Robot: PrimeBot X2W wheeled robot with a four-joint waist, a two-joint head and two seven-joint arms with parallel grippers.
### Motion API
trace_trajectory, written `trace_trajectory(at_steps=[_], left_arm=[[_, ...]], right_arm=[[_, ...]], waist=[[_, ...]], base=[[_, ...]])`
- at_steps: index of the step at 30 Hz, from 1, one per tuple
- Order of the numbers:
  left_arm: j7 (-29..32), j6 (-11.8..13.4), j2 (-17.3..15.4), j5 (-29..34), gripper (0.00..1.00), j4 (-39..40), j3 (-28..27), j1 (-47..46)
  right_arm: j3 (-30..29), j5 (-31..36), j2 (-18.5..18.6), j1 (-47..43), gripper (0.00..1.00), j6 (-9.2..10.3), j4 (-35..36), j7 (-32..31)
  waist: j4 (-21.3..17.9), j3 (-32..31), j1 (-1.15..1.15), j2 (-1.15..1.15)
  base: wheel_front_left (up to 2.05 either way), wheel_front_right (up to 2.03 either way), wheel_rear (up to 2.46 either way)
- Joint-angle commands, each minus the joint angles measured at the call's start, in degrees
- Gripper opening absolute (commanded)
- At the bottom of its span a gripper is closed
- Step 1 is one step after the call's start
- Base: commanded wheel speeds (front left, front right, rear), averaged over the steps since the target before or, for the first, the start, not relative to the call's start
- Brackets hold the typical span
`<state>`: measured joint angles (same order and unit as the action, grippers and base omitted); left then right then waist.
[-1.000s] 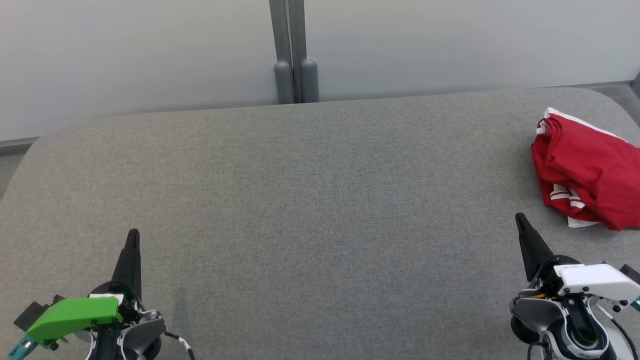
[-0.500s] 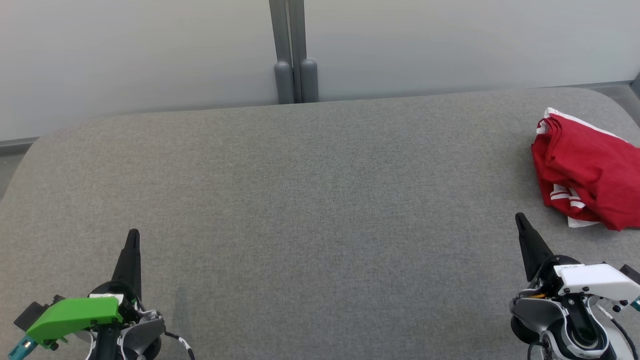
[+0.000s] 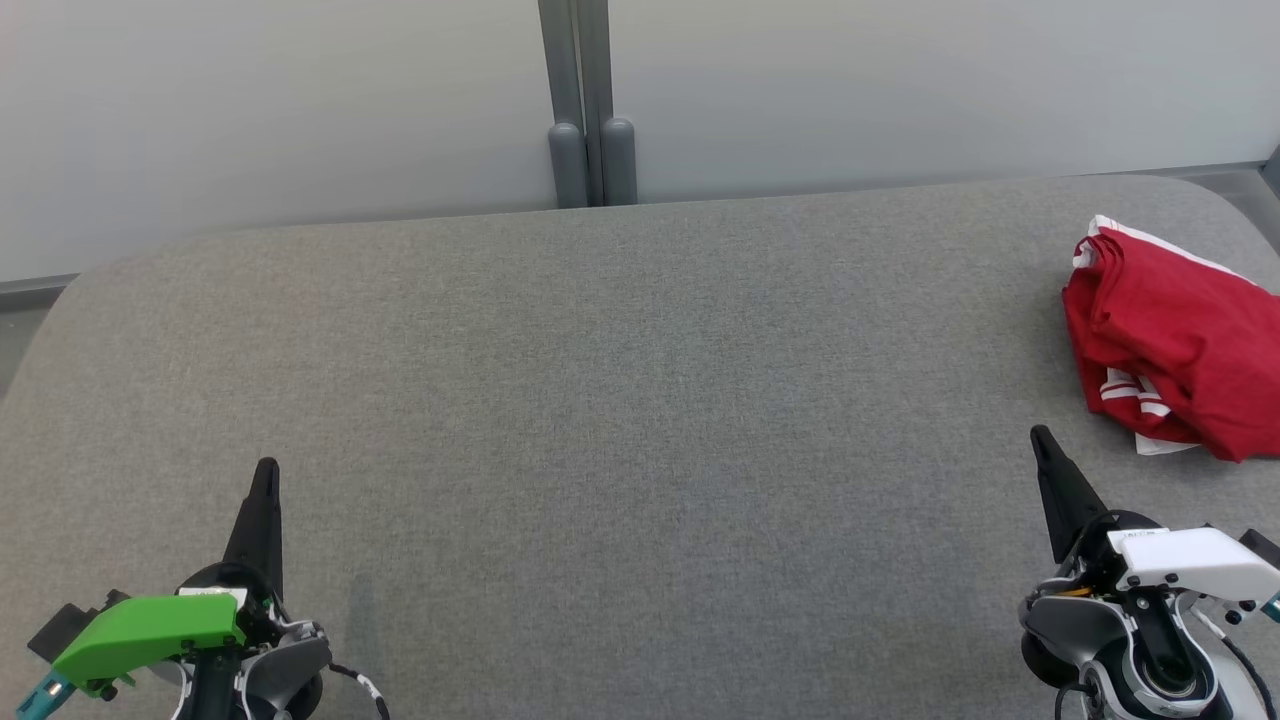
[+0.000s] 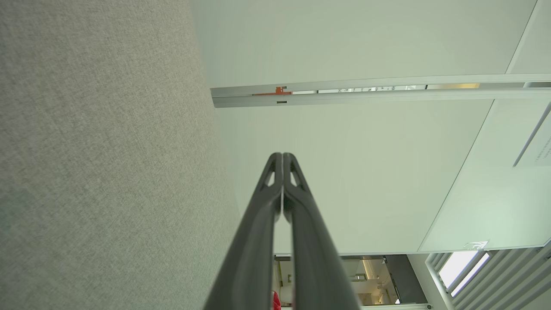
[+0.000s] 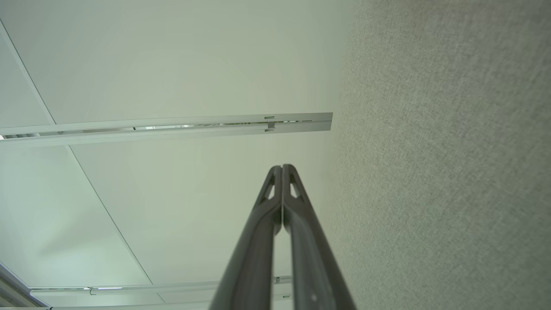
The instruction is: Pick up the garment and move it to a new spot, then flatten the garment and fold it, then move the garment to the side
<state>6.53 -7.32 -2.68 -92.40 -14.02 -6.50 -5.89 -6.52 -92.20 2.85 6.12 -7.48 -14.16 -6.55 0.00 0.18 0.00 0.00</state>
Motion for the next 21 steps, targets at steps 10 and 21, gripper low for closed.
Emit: trace_trajectory(at_steps=[10,21], left_arm=[[0.20,-0.32,-0.38,-0.04,0.00,-0.08,-0.13,-0.80],[0.20,-0.32,-0.38,-0.04,0.00,-0.08,-0.13,-0.80]], right_arm=[[-0.07,-0.39,0.04,0.34,0.00,-0.02,0.24,-0.19],[-0.07,-0.39,0.05,0.34,0.00,-0.02,0.24,-0.18]], waist=[[0.00,0.00,0.00,0.00],[0.00,0.00,0.00,0.00]], base=[[0.00,0.00,0.00],[0.00,0.00,0.00]])
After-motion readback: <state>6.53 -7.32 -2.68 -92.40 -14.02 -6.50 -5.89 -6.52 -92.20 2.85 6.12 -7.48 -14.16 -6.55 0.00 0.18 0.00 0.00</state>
